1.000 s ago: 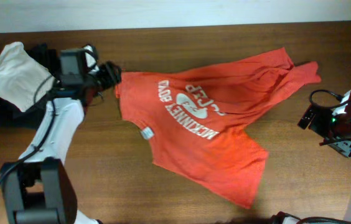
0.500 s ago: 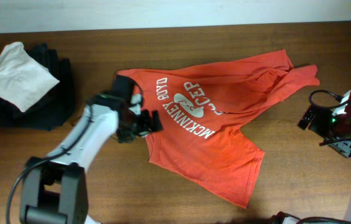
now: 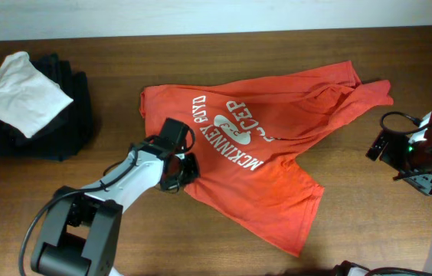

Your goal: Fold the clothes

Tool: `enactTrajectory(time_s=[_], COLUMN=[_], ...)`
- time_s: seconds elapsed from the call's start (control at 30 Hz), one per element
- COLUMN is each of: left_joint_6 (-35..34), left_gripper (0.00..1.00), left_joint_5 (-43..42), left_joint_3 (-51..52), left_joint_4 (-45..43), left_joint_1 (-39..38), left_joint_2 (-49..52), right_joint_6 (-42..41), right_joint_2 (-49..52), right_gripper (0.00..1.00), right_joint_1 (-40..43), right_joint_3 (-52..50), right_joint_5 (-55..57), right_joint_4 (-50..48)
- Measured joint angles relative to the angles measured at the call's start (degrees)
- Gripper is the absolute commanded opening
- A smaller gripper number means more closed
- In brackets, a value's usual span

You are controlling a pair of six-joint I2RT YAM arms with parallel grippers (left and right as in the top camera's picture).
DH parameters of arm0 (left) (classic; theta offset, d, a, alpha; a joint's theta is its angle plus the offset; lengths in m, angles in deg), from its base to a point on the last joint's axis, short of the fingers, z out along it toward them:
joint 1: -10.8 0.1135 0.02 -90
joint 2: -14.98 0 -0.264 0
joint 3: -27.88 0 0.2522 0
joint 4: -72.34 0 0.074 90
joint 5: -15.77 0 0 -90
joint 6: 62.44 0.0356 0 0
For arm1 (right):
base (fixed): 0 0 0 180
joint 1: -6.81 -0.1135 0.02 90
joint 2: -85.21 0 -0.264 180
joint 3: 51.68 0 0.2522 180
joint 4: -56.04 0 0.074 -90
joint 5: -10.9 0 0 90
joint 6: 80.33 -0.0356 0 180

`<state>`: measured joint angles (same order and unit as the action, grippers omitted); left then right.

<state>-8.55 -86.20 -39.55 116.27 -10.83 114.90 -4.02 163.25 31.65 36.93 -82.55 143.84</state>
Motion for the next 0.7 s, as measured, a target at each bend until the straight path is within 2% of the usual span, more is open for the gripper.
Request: enactTrajectory(time_s=[0.1,0.13,0.17,0.23,0.27,0.37,0.43,0.57,0.7], left_joint_6=[0.44,2.01,2.84,5.05,6.01,8.11,8.83,9.60,8.00], left_gripper=[0.01,0.01,0.12,0.78,0.99,0.99,0.99,0.99,0.99], left_joint_5=[2.29,4.61,5.27,6.75,7.10,5.99,2.69,-3.85,-6.21], left_joint_3=[-0.28,-1.25,-2.03,-5.68,-7.96,-13.40,-14.21,-12.87,-9.18], left_joint_4=[-0.13,0.00,0.26,1.11,1.62,3.28,7.89,22.56,23.91], left_joint_1=[3.48,7.23,9.14,14.34,16.63,21.62,22.21,18.45,12.02], left_joint_2=[0.00,0.07,0.09,0.35,0.39,0.37,0.37,0.37,0.37], right_joint_6=[0.02,0.00,0.00,0.02,0.00,0.00,0.00,0.00,0.00], right_joint_2=[0.00,0.00,0.00,0.00,0.00,0.00,0.00,0.00,0.00], right_gripper=[0.99,0.99,0.99,0.99,0.99,0.99,0.99,0.99,0.99], right_joint_1=[0.00,0.00,0.00,0.00,0.00,0.00,0.00,0.00,0.00], right_joint_3=[0.00,0.00,0.00,0.00,0.00,0.00,0.00,0.00,0.00], right_joint_5=[0.00,0.00,0.02,0.00,0.00,0.00,0.00,0.02,0.00], right_joint_4=[0.00,0.00,0.02,0.07,0.04,0.07,0.07,0.09,0.09])
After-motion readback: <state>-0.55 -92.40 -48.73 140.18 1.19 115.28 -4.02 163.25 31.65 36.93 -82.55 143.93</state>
